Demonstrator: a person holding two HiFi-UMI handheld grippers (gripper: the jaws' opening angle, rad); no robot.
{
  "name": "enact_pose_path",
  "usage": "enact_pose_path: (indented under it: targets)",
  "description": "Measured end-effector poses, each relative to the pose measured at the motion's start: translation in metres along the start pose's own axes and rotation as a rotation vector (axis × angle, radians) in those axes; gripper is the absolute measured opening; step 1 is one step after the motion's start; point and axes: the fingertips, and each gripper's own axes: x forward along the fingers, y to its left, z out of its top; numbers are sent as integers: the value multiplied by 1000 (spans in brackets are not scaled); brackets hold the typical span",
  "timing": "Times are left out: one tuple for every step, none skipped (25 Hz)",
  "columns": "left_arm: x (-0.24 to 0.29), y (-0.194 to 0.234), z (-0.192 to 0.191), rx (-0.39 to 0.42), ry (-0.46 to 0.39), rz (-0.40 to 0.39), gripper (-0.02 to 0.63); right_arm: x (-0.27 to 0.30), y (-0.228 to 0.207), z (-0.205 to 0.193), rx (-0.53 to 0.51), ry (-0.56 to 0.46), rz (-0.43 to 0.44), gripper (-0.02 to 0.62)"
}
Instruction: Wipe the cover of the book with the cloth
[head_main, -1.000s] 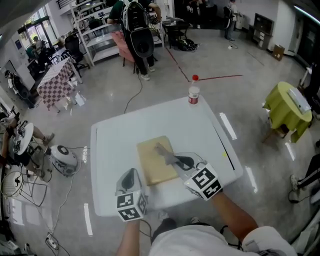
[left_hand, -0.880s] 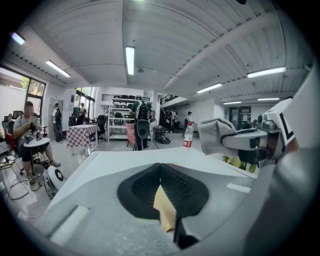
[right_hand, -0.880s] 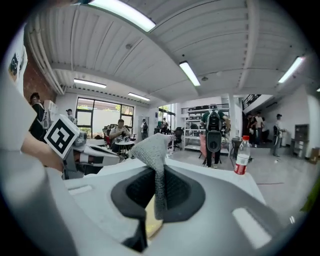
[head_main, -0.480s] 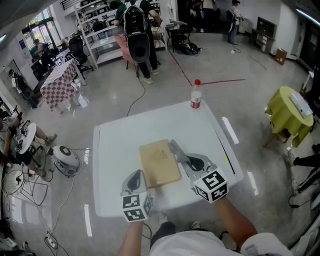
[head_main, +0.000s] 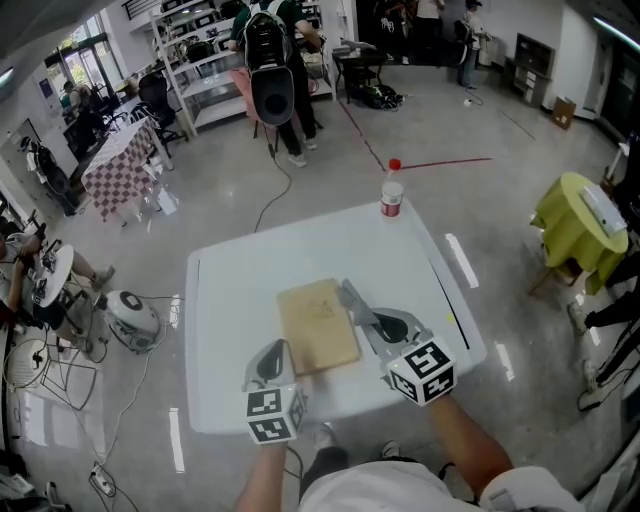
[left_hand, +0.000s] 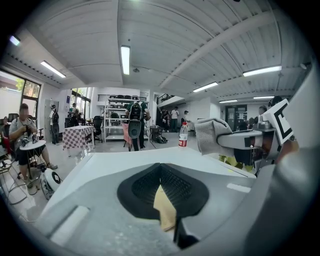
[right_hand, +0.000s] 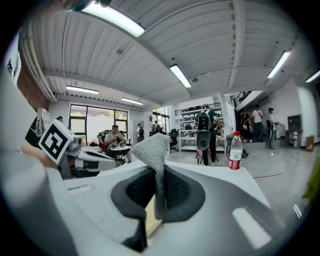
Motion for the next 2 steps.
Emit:
enact_pose_path:
  targets:
    - [0,-2,-1,-1,3,-3,6,-1,0,-1,4,0,1,15]
    - [1,-4,-1,-2,6,-7,7,-2,-1,-1,7,0,1,15]
